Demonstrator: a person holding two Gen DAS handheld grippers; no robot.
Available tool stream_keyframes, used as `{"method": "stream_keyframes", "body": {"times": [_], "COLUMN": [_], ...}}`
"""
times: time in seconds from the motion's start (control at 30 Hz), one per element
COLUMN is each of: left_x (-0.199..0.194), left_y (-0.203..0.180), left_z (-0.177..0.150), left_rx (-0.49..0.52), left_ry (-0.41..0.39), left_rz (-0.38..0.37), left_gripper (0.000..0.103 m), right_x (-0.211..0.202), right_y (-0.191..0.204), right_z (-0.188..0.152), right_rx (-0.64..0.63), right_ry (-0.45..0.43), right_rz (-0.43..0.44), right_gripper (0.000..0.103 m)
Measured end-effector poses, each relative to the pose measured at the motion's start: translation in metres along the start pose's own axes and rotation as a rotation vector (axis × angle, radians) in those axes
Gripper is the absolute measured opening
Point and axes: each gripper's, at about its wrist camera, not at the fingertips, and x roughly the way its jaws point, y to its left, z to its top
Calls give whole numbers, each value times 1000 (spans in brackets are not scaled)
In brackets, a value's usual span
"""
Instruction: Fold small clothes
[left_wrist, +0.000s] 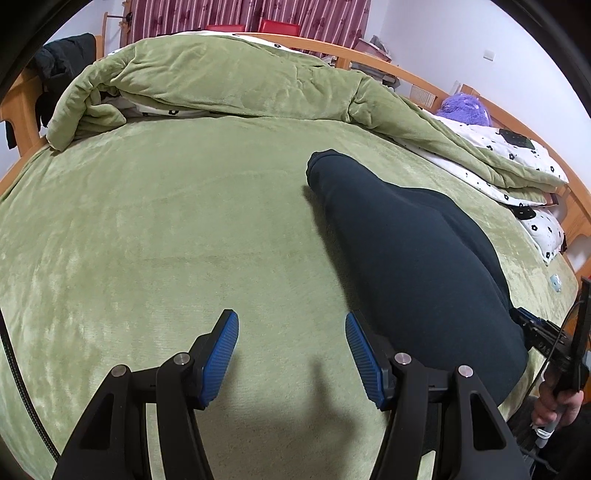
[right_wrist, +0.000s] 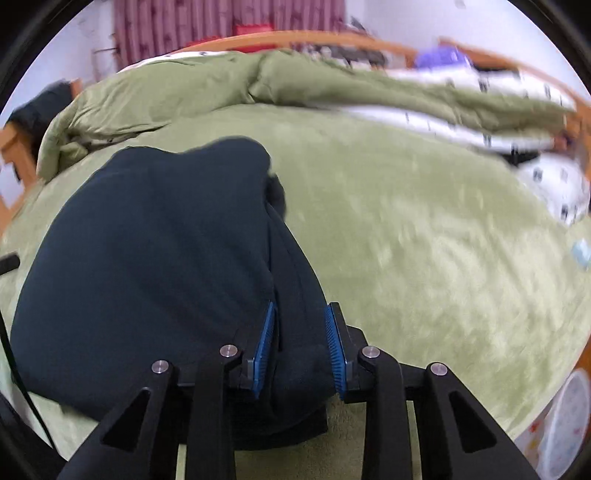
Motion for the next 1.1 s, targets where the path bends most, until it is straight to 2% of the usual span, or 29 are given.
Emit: {"method": "stream_keyframes", "body": {"times": [0.3, 0.4, 0.43, 0.6, 0.67, 0.73, 0.77, 0.8, 0.9, 0.97, 1.1], "left_x": [-8, -21, -27, -56, -70, -83, -89, -97, -119, -133, -161], "left_y": [-15, -23, -27, -40, -46, -51, -52, -53, -57, -60, -66], "left_z": [0, -1, -2, -10, -14, -19, -21, -23, -30, -34, -43], "left_rx": [-13, 1, 6, -2, 7, 14, 15, 15, 19, 27, 42], "left_ry": [-16, -33, -45, -74, -81, -79, -79, -84, -105, -113, -141], "left_rz": [12, 25, 27, 50, 66, 75, 72, 65, 74, 74, 78], "left_gripper": [58, 58, 58, 59, 62, 72, 74, 74, 77, 81, 85], "right_x": [-36, -57, -61, -96, -114, -127, -134, -142, -164, -177, -195], "right_y": [-13, -9, -8, 3, 9, 14, 16, 19, 23, 26, 32], "right_z": [15, 19, 20, 23, 23, 22, 21, 20, 14, 9, 1], "right_rx": [33, 6, 0, -7, -9, -12, -10, -7, 6, 6, 10], "right_ry": [-51, -72, -73, -87, -104, -115, -119, -117, -126, -139, -136], "right_rz": [9, -15, -14, -6, 0, -1, 0, 5, 11, 13, 16], "right_gripper": [28, 36, 41, 43, 43, 43, 44, 46, 60, 75, 80]}}
